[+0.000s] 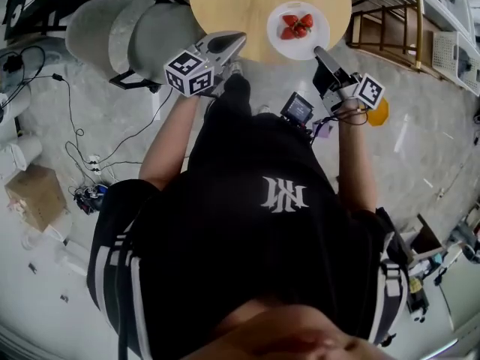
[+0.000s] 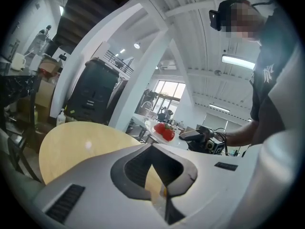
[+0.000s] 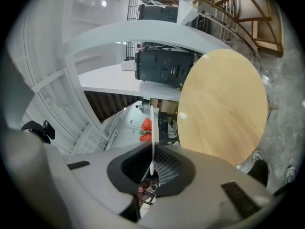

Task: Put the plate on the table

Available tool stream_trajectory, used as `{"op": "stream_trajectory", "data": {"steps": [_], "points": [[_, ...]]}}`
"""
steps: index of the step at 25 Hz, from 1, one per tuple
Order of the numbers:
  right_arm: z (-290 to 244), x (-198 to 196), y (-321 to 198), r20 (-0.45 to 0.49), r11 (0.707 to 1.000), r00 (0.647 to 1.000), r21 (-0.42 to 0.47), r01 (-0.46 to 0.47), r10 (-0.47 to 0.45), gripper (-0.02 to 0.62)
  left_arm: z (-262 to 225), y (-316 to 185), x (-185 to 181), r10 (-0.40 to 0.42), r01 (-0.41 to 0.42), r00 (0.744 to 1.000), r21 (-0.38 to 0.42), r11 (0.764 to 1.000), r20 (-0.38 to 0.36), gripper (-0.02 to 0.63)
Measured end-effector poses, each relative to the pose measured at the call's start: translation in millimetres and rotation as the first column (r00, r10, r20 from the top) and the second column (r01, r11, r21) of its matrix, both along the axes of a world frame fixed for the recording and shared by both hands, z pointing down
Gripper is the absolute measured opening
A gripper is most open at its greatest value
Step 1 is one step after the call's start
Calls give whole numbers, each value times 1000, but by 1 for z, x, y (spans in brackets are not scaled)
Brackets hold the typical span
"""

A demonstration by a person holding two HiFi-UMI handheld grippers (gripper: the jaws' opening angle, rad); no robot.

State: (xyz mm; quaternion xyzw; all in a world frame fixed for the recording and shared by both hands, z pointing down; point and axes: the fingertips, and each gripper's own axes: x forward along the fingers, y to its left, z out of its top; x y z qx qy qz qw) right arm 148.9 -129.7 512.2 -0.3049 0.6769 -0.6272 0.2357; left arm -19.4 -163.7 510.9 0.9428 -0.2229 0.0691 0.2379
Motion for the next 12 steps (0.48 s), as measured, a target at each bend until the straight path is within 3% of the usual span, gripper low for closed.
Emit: {"op": "stream_trajectory", "data": {"steps": [7, 12], "points": [[8, -13, -71, -20, 999, 999, -27, -36, 36, 14, 7, -77, -3, 61, -61, 998, -20, 998, -20, 8], [15, -21, -95, -32, 997, 997, -48, -66, 65, 14, 16, -102, -8, 90, -91, 995, -43, 995, -32, 8]]}}
